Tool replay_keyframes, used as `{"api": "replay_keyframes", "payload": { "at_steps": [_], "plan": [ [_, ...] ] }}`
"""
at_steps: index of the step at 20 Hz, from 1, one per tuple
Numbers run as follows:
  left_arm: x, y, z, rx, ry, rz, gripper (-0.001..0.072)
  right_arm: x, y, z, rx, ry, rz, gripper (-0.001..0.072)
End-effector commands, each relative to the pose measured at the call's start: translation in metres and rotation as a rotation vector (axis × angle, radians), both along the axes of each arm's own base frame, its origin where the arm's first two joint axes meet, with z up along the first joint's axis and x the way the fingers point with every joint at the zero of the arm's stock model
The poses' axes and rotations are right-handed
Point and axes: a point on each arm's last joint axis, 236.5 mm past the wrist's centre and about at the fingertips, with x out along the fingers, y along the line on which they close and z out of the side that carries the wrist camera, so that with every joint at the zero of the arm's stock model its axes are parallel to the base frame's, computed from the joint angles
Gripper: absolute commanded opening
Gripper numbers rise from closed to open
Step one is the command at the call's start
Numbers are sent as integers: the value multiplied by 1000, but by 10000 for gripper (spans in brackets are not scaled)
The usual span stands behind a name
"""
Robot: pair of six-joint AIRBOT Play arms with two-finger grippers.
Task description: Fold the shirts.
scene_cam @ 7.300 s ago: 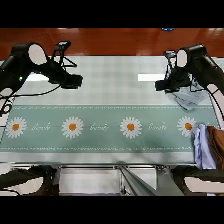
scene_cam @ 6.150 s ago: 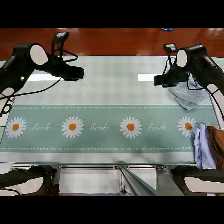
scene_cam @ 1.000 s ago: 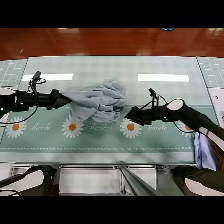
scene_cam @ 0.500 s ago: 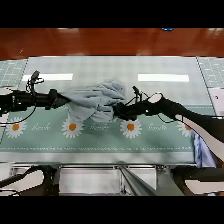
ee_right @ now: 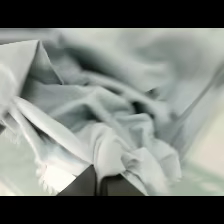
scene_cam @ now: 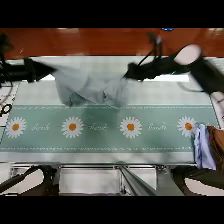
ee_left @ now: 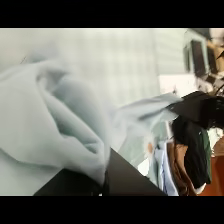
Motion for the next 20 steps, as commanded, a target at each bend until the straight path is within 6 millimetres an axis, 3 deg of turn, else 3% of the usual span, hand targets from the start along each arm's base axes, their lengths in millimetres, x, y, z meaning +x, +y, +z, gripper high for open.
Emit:
{"api": "replay_keyframes", "payload": {
  "at_steps": [1,3,5,7,9,12,15,18,20],
  "plan": [
    [-7,-14,124,-7,-242,-27,17,3,-70,146,-109,-319,-115,21],
    [-30,-26,180,32,-357,-79,17,-23,-91,217,-162,-485,-142,22],
    [-63,-37,225,87,-469,-132,17,-61,-113,273,-201,-628,-175,22],
    [-98,-47,261,157,-581,-153,17,-103,-137,315,-235,-755,-229,22],
    [-132,-57,290,197,-681,-150,17,-144,-156,342,-257,-847,-268,21],
    [-185,-73,309,235,-769,-161,17,-197,-174,357,-274,-909,-295,22],
    [-229,-87,316,271,-833,-173,17,-224,-180,350,-291,-888,-282,22],
    [-244,-91,302,266,-811,-178,17,-230,-180,327,-321,-800,-251,22],
    [-234,-88,275,230,-720,-180,17,-225,-178,314,-326,-752,-241,22]
  ]
}}
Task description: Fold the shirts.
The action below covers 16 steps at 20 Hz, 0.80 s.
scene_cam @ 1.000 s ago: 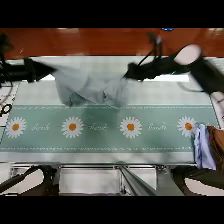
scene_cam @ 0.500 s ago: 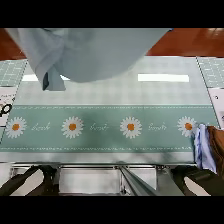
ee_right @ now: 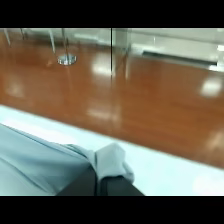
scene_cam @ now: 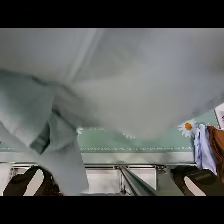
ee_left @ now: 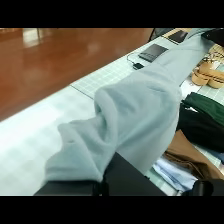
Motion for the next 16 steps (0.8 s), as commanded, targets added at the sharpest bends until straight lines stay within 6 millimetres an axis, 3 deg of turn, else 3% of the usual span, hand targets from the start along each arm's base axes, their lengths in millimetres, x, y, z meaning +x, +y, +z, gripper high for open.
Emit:
{"api": "replay_keyframes", "payload": {
  "at_steps": [1,4,7,9,10,12,14,16],
  "plan": [
    [4,1,-42,-32,128,-5,17,-1,0,-29,-13,108,-4,22],
    [38,2,-118,-86,354,-62,17,22,19,-80,-13,259,50,22],
    [82,-10,-204,-141,529,-97,17,61,38,-150,10,408,74,22],
    [129,-7,-271,-132,621,-16,17,93,44,-205,7,520,55,22],
    [156,1,-308,-111,688,60,17,111,46,-231,2,571,43,21],
    [206,18,-365,-122,797,177,17,150,50,-279,-17,661,20,21],
    [246,26,-406,-131,877,226,17,201,53,-320,1,690,-18,21],
    [278,25,-429,-142,926,221,17,247,45,-361,51,736,-76,21]
  ]
}}
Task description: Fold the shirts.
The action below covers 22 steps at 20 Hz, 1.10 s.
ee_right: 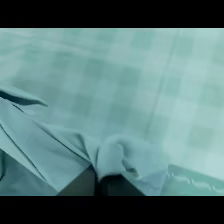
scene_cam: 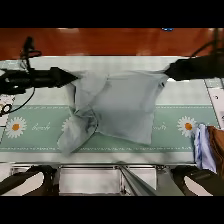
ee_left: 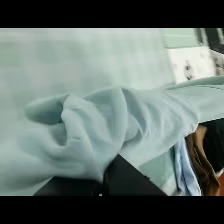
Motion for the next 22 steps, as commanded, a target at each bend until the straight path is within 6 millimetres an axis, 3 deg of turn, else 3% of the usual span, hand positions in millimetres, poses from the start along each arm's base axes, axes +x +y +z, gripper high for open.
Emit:
{"api": "replay_keyframes", "payload": {
  "at_steps": [1,2,3,4,5,6,8,10,12,14,15,18,20,22],
  "plan": [
    [62,5,-66,2,98,48,18,79,-9,-79,53,74,-110,22],
    [78,4,-70,-9,97,50,31,95,-10,-93,93,99,-136,22],
    [90,4,-73,-14,103,56,112,109,-9,-106,143,127,-162,23],
    [98,4,-75,-30,129,69,333,120,-9,-114,194,152,-185,66],
    [101,7,-75,-22,140,59,504,128,-12,-120,244,174,-210,323],
    [99,20,-75,28,156,35,507,132,-23,-121,266,193,-229,408],
    [85,69,-80,156,270,46,506,125,-64,-116,258,243,-271,407],
    [59,110,-70,196,329,32,506,96,-116,-117,208,328,-314,407],
    [30,123,-59,175,347,31,506,52,-160,-128,131,436,-352,407],
    [-20,103,-73,155,403,12,505,9,-177,-150,120,486,-409,407],
    [-51,81,-86,117,449,-6,505,-10,-177,-164,134,487,-442,407],
    [-128,13,-112,-29,518,-61,505,-60,-151,-200,232,470,-457,407],
    [-154,-13,-129,-75,571,-47,505,-80,-135,-206,275,456,-447,407],
    [-168,-29,-151,-25,593,-61,505,-90,-127,-203,288,438,-434,407]
  ]
}}
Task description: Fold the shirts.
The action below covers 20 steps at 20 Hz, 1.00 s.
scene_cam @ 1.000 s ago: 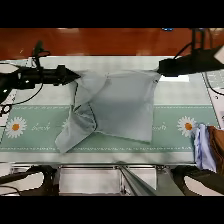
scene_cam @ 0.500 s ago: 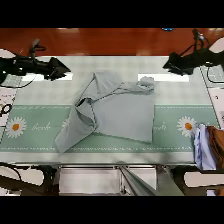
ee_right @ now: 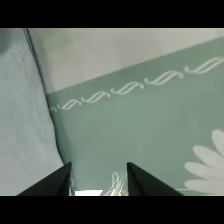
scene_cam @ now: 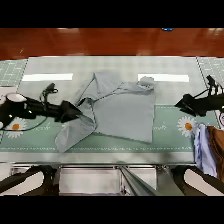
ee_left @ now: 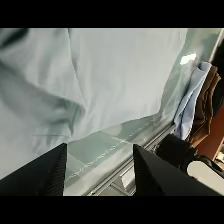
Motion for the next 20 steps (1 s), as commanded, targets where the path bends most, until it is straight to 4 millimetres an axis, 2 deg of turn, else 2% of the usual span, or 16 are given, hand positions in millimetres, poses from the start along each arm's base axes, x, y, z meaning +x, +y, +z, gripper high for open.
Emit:
{"api": "replay_keyframes", "payload": {
  "at_steps": [1,5,13,14,15,16,17,20],
  "plan": [
    [-34,-35,-33,19,43,-1,505,-25,17,-5,38,-47,0,407],
    [-13,-58,-43,17,37,77,505,-32,23,-1,46,-41,30,407],
    [20,-56,-61,59,79,165,500,-32,23,-1,46,-41,35,407],
    [21,-57,-64,60,94,166,478,-32,23,-1,46,-41,35,407],
    [22,-59,-68,60,105,160,392,-32,23,-1,46,-41,34,407],
    [22,-61,-70,54,120,148,229,-33,23,-1,46,-41,35,407],
    [22,-64,-69,43,111,117,14,-34,23,-1,47,-36,39,407],
    [32,-69,-47,-2,49,40,17,-57,28,-10,55,48,90,407]
  ]
}}
